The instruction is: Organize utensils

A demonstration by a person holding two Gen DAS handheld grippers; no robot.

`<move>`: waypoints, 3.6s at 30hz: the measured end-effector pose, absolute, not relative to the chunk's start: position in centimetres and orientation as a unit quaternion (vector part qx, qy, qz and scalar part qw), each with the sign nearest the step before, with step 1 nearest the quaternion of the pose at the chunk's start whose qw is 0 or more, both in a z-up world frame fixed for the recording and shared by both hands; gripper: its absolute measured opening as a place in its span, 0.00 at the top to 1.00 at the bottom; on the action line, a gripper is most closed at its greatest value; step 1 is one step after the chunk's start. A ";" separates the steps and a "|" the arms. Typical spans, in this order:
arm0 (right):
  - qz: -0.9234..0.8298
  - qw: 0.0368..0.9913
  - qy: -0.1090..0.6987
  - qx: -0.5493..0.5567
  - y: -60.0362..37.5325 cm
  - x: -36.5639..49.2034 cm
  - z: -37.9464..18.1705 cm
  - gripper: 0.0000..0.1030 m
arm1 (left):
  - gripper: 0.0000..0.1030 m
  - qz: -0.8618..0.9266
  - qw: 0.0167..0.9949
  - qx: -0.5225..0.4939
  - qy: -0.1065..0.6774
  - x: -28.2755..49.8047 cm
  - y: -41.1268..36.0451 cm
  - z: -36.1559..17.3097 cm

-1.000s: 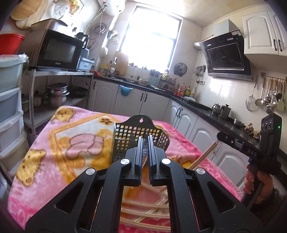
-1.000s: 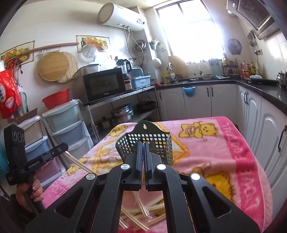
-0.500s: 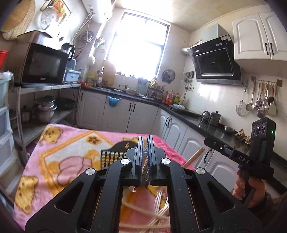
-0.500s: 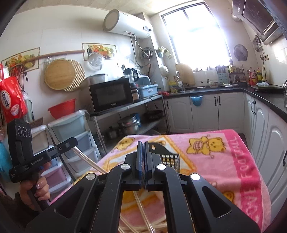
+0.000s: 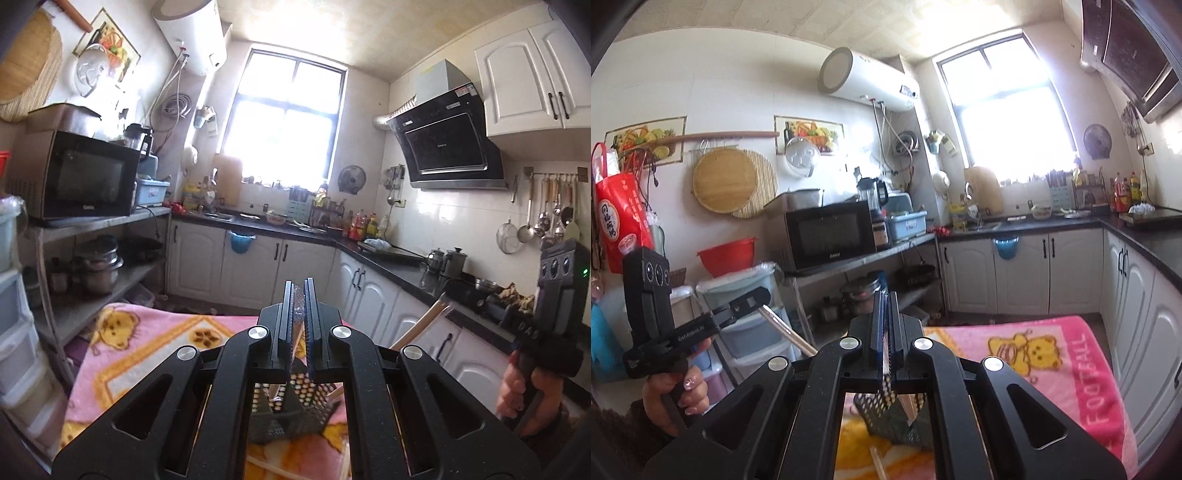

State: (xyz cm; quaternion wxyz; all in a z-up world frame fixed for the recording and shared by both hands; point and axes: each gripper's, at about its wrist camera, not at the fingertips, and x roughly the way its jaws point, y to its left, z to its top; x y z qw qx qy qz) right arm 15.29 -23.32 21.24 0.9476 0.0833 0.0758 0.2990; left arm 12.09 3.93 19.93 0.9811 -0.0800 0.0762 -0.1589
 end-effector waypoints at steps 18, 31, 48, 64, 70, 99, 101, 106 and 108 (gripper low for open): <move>0.269 0.951 0.116 0.096 -23.6 21.8 20.4 0.98 | 0.97 -0.129 0.976 -0.091 0.148 18.9 5.4 17.3; 0.272 0.938 0.178 0.118 -21.9 25.0 16.0 0.98 | 0.97 -0.126 0.965 -0.111 0.200 21.8 5.4 12.9; 0.264 0.930 0.210 0.147 -23.1 26.0 13.0 0.86 | 0.96 -0.120 0.960 -0.119 0.224 21.6 5.1 10.1; 0.233 0.939 0.212 0.138 -24.9 23.8 12.1 0.55 | 0.41 -0.103 0.964 -0.137 0.202 19.1 5.9 10.2; 0.217 0.945 0.212 0.122 -25.1 22.5 11.7 0.44 | 0.18 -0.088 0.969 -0.139 0.186 17.5 6.2 10.6; 0.216 0.945 0.233 0.078 -24.2 17.4 8.6 0.34 | 0.10 -0.061 0.963 -0.158 0.208 13.2 6.6 7.5; 0.218 0.944 0.238 0.074 -24.0 17.1 8.2 0.34 | 0.10 -0.060 0.962 -0.158 0.213 13.2 6.7 7.2; 0.220 0.941 0.250 0.064 -23.6 16.4 7.3 0.34 | 0.10 -0.056 0.960 -0.160 0.223 13.0 7.0 6.3; 0.222 0.939 0.256 0.063 -23.4 16.2 6.9 0.34 | 0.10 -0.054 0.959 -0.159 0.227 12.9 7.1 5.9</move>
